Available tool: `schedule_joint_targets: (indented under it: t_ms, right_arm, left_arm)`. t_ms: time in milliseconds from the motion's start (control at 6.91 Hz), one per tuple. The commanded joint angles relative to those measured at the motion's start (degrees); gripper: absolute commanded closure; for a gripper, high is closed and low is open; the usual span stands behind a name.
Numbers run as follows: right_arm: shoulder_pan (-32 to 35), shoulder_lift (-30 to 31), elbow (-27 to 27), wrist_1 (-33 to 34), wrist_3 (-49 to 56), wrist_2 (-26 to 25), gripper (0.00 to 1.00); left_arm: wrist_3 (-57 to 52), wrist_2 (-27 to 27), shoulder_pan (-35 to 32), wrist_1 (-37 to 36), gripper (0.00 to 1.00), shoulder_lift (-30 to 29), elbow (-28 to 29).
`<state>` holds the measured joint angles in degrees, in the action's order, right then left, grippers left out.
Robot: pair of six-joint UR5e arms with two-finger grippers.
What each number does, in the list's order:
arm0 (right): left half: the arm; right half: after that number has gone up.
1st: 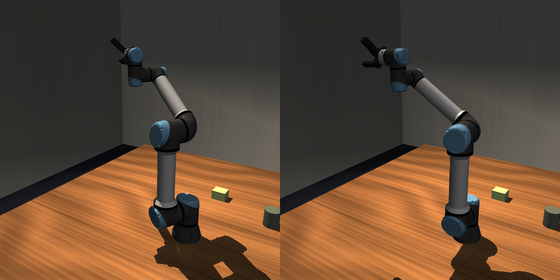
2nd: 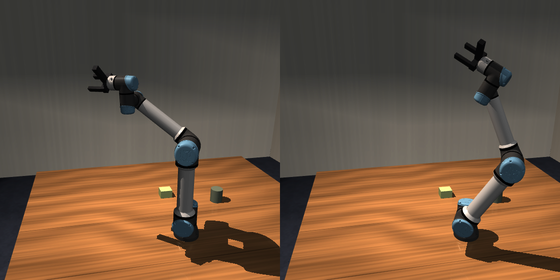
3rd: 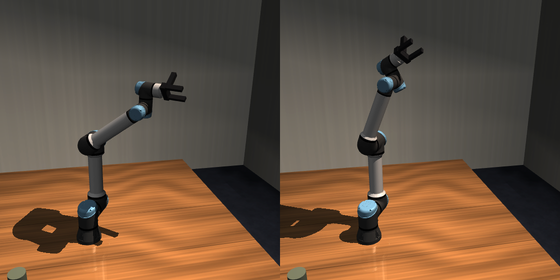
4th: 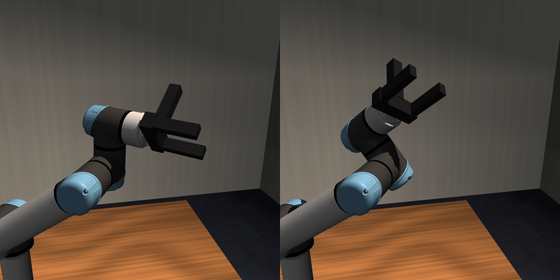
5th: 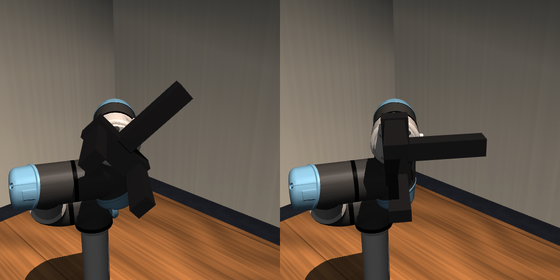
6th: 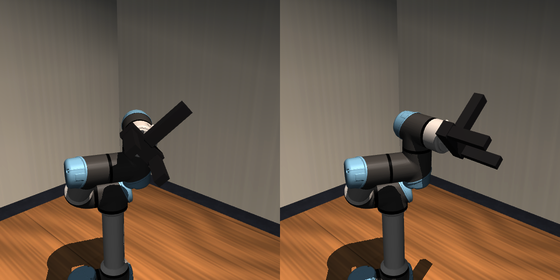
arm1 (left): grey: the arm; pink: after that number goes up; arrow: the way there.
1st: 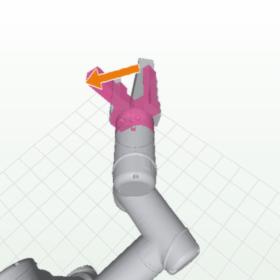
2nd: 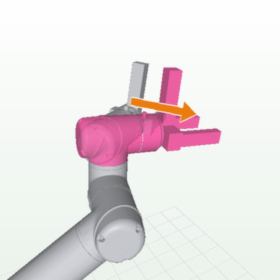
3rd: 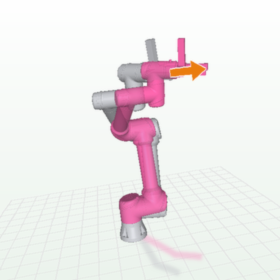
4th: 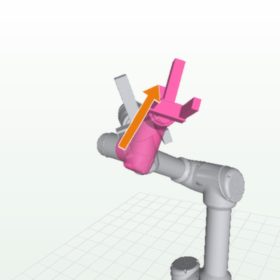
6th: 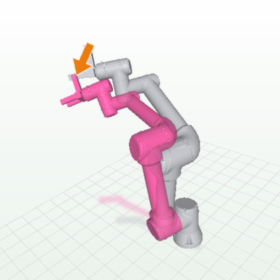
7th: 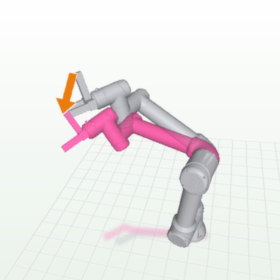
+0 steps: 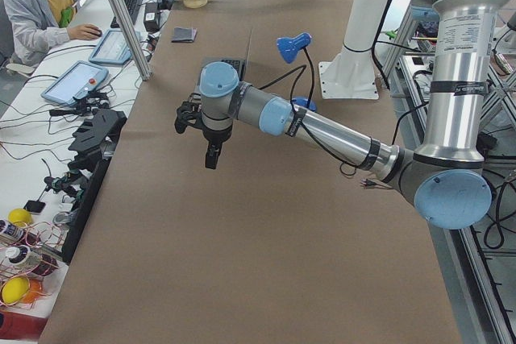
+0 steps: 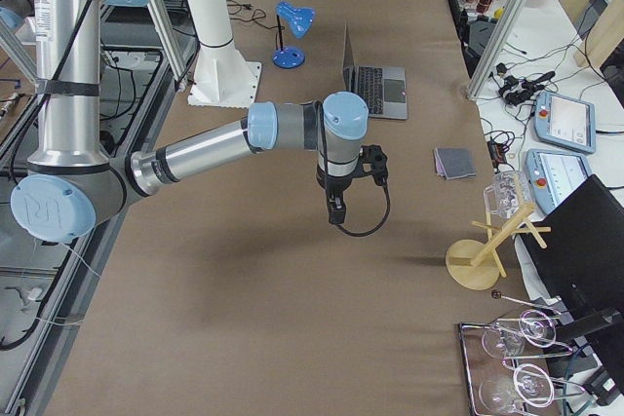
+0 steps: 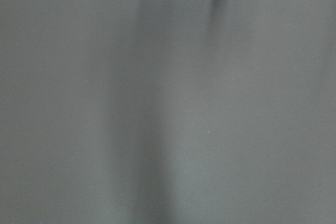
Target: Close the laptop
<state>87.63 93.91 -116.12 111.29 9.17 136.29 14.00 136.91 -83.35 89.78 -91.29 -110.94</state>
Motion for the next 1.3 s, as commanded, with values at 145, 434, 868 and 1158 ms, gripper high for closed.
schedule_joint_targets:
  t_ms: [145,434,868,1158]
  right_arm:
    - [-0.1,0.5,-0.8,-0.6,-0.4,1.1,0.00]
    - [-0.6,0.6,-1.0,-0.6,-0.6,1.4,0.00]
    - [-7.0,0.4,-7.4,-5.3,-18.9,3.4,0.00]
    - [-15.3,-0.2,-7.8,-18.3,-36.0,3.0,0.01]
  left_arm:
    - [0.8,0.5,0.0,0.1,0.04,1.1,-2.3]
    - [0.8,1.4,0.0,0.2,0.03,1.7,-2.4]
    - [11.5,0.9,6.1,0.4,0.04,0.7,-8.3]
    - [28.5,0.3,15.4,0.3,0.07,-5.1,-11.0]
